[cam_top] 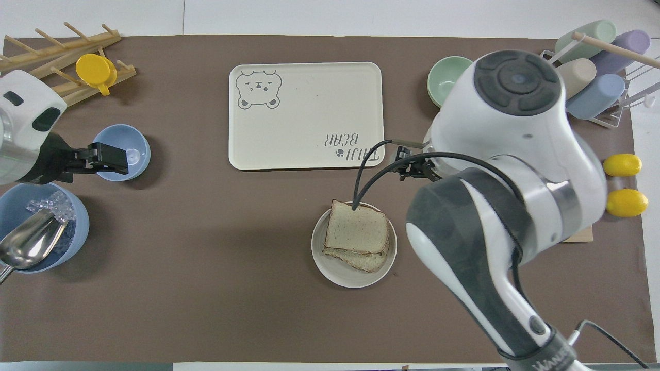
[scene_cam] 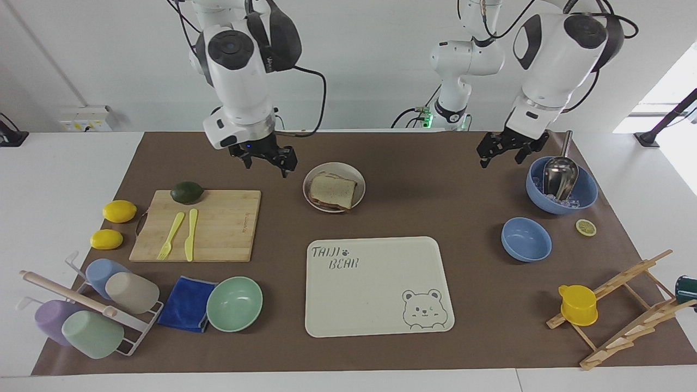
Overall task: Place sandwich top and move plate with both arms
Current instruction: 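Withdraw the right gripper while the left gripper moves toward the plate, then reach the left gripper to the plate rim nearest it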
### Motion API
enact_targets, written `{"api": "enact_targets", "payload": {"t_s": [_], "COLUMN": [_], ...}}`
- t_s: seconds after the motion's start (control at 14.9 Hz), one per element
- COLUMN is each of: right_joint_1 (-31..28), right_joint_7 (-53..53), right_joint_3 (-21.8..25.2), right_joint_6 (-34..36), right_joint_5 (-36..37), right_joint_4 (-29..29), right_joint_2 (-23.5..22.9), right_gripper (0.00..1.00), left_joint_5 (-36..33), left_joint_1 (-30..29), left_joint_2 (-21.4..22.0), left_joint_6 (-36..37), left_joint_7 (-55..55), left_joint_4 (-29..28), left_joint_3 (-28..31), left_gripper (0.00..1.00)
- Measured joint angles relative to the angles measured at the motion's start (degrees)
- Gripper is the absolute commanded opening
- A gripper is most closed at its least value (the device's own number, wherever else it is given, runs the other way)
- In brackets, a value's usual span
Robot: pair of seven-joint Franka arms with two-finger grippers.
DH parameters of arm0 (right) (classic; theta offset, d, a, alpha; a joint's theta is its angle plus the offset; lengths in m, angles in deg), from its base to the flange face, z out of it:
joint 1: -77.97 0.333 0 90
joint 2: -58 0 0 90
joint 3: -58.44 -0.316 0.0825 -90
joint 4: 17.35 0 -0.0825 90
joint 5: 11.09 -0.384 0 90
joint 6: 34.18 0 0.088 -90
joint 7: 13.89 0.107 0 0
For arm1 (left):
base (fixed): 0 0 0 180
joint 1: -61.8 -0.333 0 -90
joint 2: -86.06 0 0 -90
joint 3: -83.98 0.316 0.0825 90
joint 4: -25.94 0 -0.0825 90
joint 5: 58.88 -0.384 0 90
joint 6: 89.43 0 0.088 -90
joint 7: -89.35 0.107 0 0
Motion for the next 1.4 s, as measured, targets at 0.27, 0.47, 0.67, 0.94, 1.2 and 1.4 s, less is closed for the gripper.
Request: {"api": "enact_targets", "payload": {"t_s": [0.27,0.47,0.67,0.94,1.2,1.4], "right_joint_1": [-6.3,-6.6,-6.6,-6.5,-6.7,-6.5], "right_joint_7": [-10.1,-16.2,-23.9,-25.2,-25.3,-25.8], "right_joint_3": [0.7,3.1,7.1,7.7,8.2,8.1], "right_joint_6": [4.8,7.6,8.5,8.5,8.5,8.5], "right_joint_5": [-1.3,-1.3,-1.3,-1.3,-0.8,0.0], "right_joint_4": [0.3,0.2,-0.2,-0.5,-0.5,-0.1], "right_joint_2": [2.3,4.8,5.9,5.9,5.8,5.8], "right_gripper": [1.00,1.00,1.00,1.00,1.00,1.00], "left_joint_5": [3.6,4.7,4.7,5.4,7.2,7.3], "left_joint_1": [6.5,11.0,15.9,19.4,21.8,22.4], "left_joint_2": [0.4,0.1,-1.5,-5.4,-7.9,-8.6], "left_joint_6": [-6.6,-11.8,-17.7,-23.0,-27.9,-29.5], "left_joint_7": [-3.6,-6.8,-10.7,-11.3,-11.3,-11.2], "left_joint_4": [-6.8,-10.6,-14.0,-15.5,-17.2,-17.6], "left_joint_3": [-0.3,-0.3,-0.4,-0.4,-0.4,-0.4], "left_gripper": [1.00,1.00,1.00,1.00,1.00,1.00]}}
